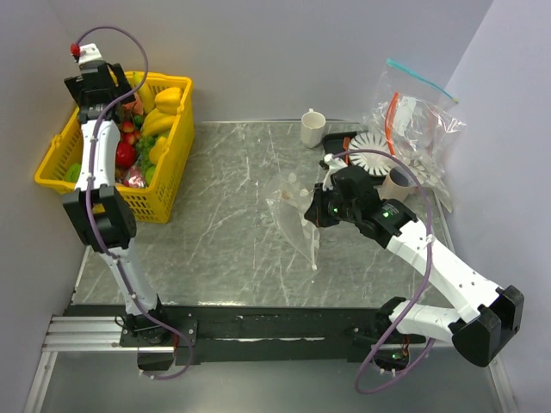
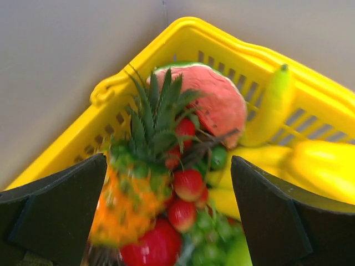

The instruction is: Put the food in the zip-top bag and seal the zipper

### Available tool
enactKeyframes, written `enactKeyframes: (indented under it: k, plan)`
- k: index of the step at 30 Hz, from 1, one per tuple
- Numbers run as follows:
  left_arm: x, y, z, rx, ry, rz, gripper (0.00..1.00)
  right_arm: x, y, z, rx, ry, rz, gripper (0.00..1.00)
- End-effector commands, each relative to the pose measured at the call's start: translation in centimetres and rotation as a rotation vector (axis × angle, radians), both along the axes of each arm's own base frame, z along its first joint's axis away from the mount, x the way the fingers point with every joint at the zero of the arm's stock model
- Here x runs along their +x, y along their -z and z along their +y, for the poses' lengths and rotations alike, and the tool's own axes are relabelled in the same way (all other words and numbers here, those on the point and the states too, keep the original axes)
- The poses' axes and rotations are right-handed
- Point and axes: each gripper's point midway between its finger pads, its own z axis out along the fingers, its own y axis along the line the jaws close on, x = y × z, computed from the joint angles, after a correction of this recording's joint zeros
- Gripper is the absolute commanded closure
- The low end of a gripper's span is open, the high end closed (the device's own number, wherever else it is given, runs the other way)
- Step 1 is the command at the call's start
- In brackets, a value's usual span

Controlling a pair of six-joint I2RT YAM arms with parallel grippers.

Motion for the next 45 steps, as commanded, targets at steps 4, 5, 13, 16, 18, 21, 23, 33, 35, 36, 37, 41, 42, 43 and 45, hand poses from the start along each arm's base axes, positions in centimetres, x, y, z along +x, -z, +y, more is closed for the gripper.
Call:
enactKeyframes:
  k: [4, 5, 13, 16, 18, 21, 23, 33, 35, 36, 37, 41, 42, 43, 45]
  plan:
    - [4.5, 3.1, 3.1, 0.067, -0.040, 0.001, 0.08, -0.5, -1.2, 0.6, 0.033, -0.047, -0.025, 1.00]
    - [5.3, 5.3, 3.4, 0.059, -0.047, 0.030, 0.10, -0.5, -1.5, 0.5, 0.027, -0.040, -0.033, 1.00]
    - [6.3, 6.0, 4.0, -0.041, -0.055, -0.030, 0.99, -1.3, -1.5, 0.1, 0.054, -0.022, -0.018, 1.00]
    - [4.8, 1.9, 3.1, -0.041, -0.034, -0.115, 0.99, -1.2, -1.7, -0.2, 0.048, -0.007, -0.020, 1.00]
    - [3.4, -1.9, 2.0, -0.064, -0.001, -0.193, 0.99, -1.0, -1.2, -0.2, 0.040, 0.008, 0.000, 1.00]
    - [1.6, -6.4, -0.4, -0.115, 0.083, -0.279, 0.99, -1.1, -0.4, 0.0, 0.028, 0.007, 0.055, 1.00]
    - [0.1, -8.8, -1.8, -0.135, 0.126, -0.314, 0.99, -1.3, -0.4, 0.3, 0.040, -0.003, 0.082, 1.00]
    - [-7.5, -16.2, -10.0, -0.250, 0.383, -0.477, 0.99, -1.9, -2.5, 2.0, 0.160, -0.061, 0.103, 1.00]
    - [-9.6, -18.1, -12.7, -0.292, 0.512, -0.547, 0.99, -2.0, -3.2, 2.5, 0.197, -0.090, 0.130, 1.00]
    - [-10.4, -18.4, -13.8, -0.343, 0.556, -0.564, 0.99, -2.2, -3.6, 3.2, 0.218, -0.119, 0.152, 1.00]
    - [-11.8, -18.7, -15.8, -0.373, 0.658, -0.577, 0.99, -2.3, -3.8, 3.4, 0.229, -0.131, 0.163, 1.00]
    - [-15.5, -20.2, -21.2, -0.586, 0.926, -0.634, 0.99, -2.4, -4.1, 4.2, 0.265, -0.160, 0.193, 1.00]
    - [-16.3, -21.0, -22.2, -0.597, 0.987, -0.664, 0.99, -2.5, -4.2, 4.5, 0.277, -0.170, 0.202, 1.00]
    - [-17.1, -20.8, -24.1, -0.638, 1.045, -0.652, 0.99, -2.5, -4.4, 4.6, 0.286, -0.174, 0.198, 1.00]
    - [-18.6, -21.1, -27.0, -0.682, 1.148, -0.637, 0.99, -2.4, -4.4, 4.7, 0.291, -0.175, 0.203, 1.00]
